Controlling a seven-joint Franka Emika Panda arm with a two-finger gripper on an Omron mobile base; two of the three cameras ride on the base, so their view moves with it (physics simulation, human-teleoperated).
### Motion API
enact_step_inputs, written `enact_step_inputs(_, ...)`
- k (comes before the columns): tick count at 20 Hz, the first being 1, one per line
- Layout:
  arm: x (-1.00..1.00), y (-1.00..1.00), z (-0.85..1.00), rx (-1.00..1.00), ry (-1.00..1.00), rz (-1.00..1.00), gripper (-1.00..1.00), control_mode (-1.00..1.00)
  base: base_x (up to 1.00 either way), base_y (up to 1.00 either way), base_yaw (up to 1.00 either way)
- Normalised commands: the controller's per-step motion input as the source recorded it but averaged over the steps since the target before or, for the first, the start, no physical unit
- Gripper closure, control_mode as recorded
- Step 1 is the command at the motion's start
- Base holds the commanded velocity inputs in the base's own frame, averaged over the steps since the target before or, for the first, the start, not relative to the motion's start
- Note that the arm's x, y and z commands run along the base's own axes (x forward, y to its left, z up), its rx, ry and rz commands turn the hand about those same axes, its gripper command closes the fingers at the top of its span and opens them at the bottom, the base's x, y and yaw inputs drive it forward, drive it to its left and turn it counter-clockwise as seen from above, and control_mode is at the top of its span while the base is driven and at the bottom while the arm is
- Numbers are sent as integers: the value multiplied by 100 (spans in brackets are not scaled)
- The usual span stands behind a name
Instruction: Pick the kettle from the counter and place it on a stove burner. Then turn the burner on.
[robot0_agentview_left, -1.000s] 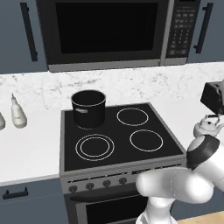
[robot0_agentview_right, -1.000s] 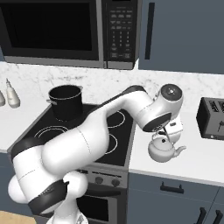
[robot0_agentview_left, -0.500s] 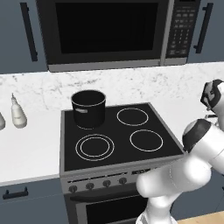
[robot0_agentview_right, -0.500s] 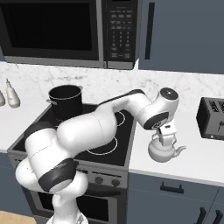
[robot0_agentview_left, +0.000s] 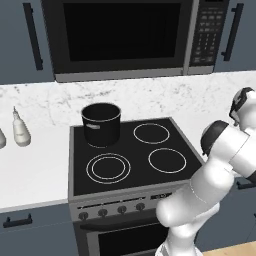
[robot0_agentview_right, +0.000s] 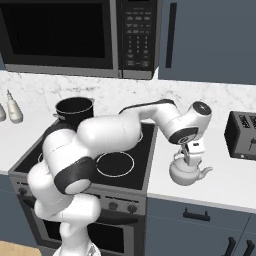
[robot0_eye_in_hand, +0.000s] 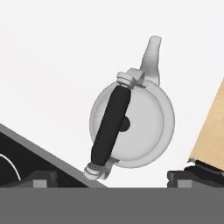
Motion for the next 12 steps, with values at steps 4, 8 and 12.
enact_step_inputs(4,20,-25,-25,0,0,0,-100,-100,0,0,0)
enact_step_inputs(8,12,-25,-30,0,0,0,-100,-100,0,0,0)
enact_step_inputs(12,26,-13,-27,0,0,0,-100,-100,0,0,0)
